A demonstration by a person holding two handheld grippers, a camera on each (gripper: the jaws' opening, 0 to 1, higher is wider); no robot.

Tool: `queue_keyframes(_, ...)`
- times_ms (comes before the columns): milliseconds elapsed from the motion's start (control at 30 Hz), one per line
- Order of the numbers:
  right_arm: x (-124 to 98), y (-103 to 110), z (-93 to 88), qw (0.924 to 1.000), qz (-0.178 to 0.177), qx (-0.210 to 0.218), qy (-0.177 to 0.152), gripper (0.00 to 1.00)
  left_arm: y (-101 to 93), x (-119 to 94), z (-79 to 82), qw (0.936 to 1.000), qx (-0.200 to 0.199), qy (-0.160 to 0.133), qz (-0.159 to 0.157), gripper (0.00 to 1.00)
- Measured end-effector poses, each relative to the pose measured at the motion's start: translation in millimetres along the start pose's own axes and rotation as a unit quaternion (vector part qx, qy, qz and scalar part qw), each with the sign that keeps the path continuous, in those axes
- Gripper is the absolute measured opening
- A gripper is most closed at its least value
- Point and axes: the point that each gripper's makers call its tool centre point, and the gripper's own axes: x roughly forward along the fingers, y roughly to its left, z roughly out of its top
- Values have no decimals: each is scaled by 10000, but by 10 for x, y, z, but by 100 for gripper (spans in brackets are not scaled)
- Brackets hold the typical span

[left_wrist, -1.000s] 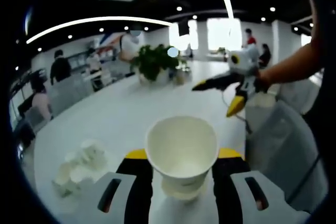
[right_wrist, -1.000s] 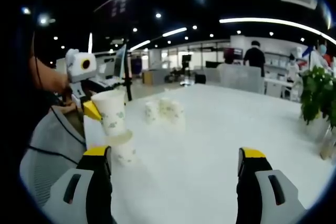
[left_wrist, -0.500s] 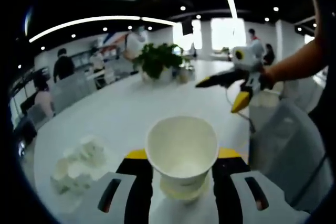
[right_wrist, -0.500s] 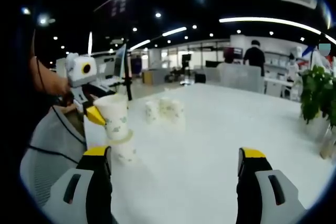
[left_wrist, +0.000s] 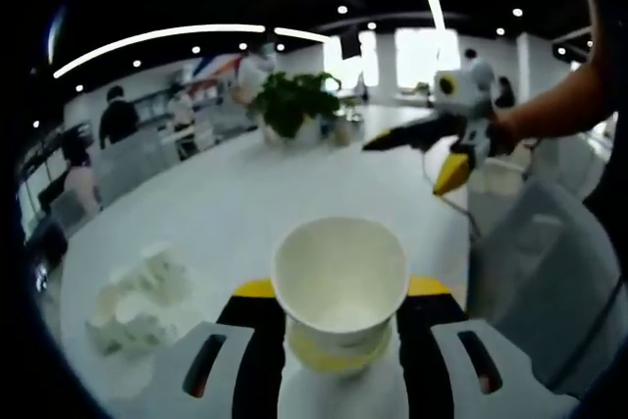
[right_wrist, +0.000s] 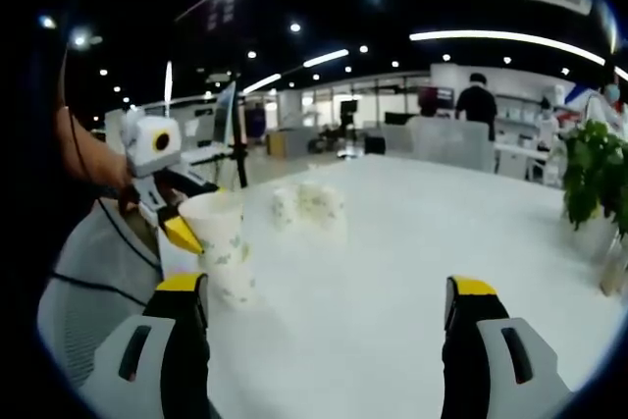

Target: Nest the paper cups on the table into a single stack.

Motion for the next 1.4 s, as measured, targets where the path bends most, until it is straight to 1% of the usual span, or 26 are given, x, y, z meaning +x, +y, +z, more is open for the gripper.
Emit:
queue_keyframes(133, 11, 5, -9, 10000, 11, 12, 16, 99, -15, 24, -85, 9999, -1, 121, -52, 44)
queue_keyframes(367, 45, 16, 1, 10000, 27, 25, 9, 98, -28, 56, -197, 9997, 4, 249, -86, 44)
queue_keyframes(600, 55, 13, -39, 10000, 31, 51, 42, 98, -79, 86, -293, 9989, 121, 437, -129, 45)
queue_keyframes(833, 50, 38, -45, 10000, 29, 71, 51, 98, -81, 101, -290, 9991, 69, 391, -152, 46)
queue_keyframes(1000, 45, 48, -70, 9999, 37, 83, 58, 98, -76, 105, -304, 9989, -22, 443, -153, 47)
queue_keyframes(1200, 37, 42, -106, 9999, 24, 101, 78, 98, -86, 98, -310, 9988, -71, 448, -168, 55)
queue_keyframes(1300, 38, 48, -110, 9999, 26, 97, 87, 98, -59, 89, -291, 9991, -47, 418, -94, 62)
queue_keyframes(1400, 47, 51, -110, 9999, 21, 101, 77, 98, -30, 56, -216, 9994, -109, 308, -77, 66)
